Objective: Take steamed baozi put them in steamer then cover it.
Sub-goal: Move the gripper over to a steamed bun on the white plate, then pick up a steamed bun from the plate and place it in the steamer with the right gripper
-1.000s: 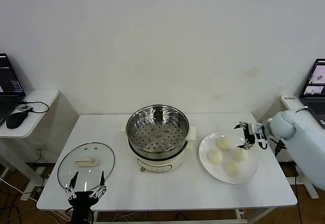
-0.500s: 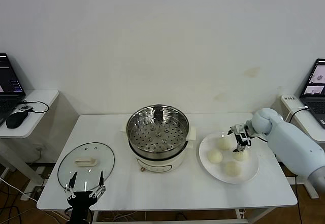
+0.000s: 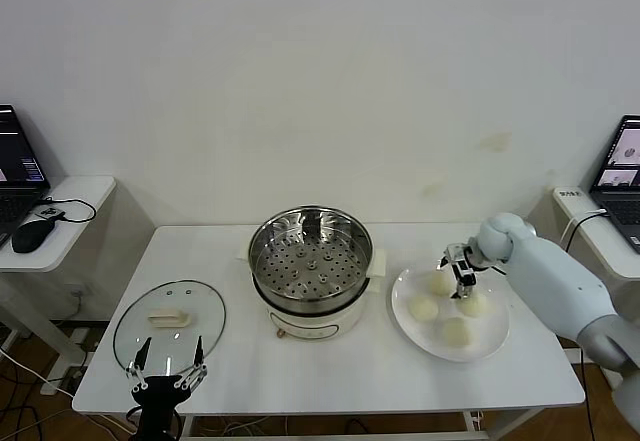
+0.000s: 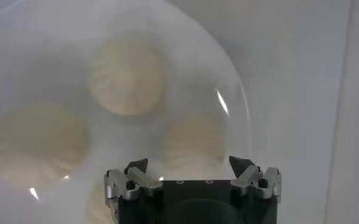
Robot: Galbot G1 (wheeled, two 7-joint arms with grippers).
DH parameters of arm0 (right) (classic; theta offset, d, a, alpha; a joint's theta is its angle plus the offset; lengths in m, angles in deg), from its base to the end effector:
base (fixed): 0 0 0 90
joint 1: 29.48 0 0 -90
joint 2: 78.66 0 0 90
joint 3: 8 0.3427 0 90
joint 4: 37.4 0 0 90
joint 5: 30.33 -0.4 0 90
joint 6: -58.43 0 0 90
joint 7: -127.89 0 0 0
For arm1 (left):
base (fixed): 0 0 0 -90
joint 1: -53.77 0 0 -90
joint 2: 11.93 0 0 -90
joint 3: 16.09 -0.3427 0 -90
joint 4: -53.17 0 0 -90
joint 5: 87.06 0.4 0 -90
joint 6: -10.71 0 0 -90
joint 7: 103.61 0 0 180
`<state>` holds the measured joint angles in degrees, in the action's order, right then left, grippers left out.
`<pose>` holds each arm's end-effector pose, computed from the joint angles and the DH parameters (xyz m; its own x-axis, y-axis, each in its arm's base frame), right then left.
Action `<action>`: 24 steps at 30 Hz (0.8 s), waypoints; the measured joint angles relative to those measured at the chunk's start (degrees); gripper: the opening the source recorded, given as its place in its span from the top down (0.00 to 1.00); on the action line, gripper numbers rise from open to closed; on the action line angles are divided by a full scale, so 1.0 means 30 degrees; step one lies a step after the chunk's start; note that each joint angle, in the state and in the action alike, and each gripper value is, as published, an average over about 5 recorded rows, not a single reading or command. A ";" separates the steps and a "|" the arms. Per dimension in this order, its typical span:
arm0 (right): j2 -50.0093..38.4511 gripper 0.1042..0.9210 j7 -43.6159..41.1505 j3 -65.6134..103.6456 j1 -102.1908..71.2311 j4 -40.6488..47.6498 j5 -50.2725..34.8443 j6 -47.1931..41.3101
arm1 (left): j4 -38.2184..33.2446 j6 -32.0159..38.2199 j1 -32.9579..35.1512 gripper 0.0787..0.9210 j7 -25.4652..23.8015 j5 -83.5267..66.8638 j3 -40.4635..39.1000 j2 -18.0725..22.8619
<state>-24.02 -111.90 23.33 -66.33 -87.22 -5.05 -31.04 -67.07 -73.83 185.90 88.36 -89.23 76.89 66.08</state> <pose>0.6083 -0.1348 -0.2573 -0.2865 -0.0868 0.9541 -0.9441 -0.1438 -0.2966 0.1658 0.0469 -0.3312 -0.9884 -0.1293 0.0795 -0.1141 0.9784 0.1725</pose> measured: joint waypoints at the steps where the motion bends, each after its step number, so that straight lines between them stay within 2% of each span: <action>1: 0.0064 0.18 -0.0003 0.0000 -0.0006 0.0059 0.0046 -0.0005 | 0.0016 0.0002 -0.0026 0.12 -0.0002 0.0006 -0.0003 0.0000; 7: 0.0323 0.24 -0.0013 -0.0024 0.0017 0.0292 0.0255 -0.0039 | 0.0097 0.0005 -0.0111 0.12 -0.0017 0.0021 -0.0005 -0.0022; 20: -0.0022 0.46 -0.0184 -0.0531 0.0551 -0.0088 -0.0041 -0.0153 | 0.0065 0.0026 -0.0074 0.12 -0.0027 0.0029 0.0044 -0.0075; 24: -0.0440 0.47 -0.0273 -0.0852 0.0795 -0.0648 -0.0469 -0.0293 | -0.0027 0.0028 -0.0053 0.12 -0.0053 0.0044 0.0064 -0.0095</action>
<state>-25.34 -112.71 20.77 -63.94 -89.16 -6.45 -31.91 -67.15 -73.75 185.74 88.20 -89.10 77.08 65.79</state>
